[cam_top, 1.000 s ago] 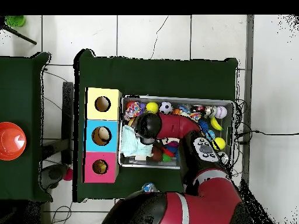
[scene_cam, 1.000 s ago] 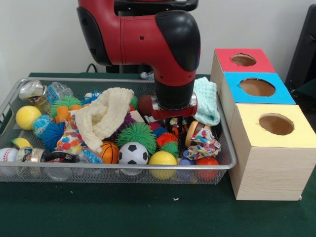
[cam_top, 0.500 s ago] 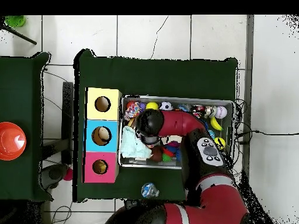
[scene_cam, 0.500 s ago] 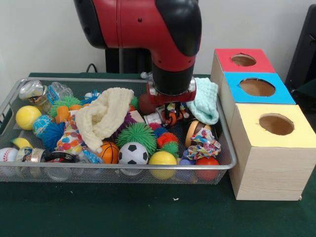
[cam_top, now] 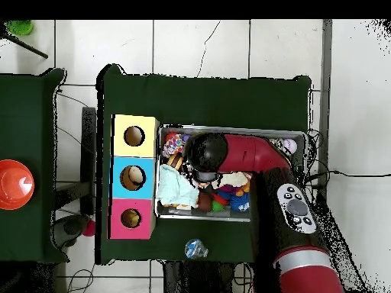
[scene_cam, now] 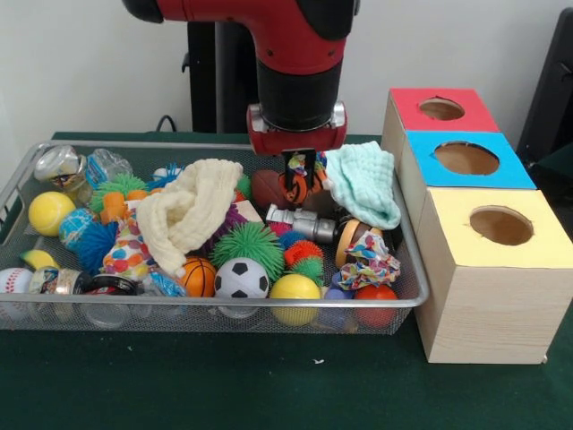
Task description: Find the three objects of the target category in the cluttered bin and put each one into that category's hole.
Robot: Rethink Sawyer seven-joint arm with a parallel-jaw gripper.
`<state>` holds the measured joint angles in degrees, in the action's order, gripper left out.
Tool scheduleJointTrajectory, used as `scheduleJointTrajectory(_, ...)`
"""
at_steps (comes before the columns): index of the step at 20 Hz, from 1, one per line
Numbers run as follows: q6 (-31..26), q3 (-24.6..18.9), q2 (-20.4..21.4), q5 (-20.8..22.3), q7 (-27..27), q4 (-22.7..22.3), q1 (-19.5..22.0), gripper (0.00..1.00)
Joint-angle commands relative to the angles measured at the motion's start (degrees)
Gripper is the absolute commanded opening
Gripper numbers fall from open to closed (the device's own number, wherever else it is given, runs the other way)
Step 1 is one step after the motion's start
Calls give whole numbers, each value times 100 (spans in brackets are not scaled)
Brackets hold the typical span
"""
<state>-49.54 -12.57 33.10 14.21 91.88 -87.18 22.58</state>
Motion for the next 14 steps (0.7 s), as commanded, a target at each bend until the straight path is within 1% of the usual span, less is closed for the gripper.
scheduleJointTrajectory(1, 643, -661, -46, 414, -845, -56, 220, 0)
scheduleJointTrajectory(3, 791, -682, -69, 501, -811, 2, 232, 0)
scheduleJointTrajectory(5, 1091, -769, -77, 573, -786, 24, 281, 0)
scheduleJointTrajectory(10, 1071, -875, -20, 560, -677, -28, 361, 0)
scheduleJointTrajectory(14, 1165, -985, 26, 525, -569, -132, 461, 0)
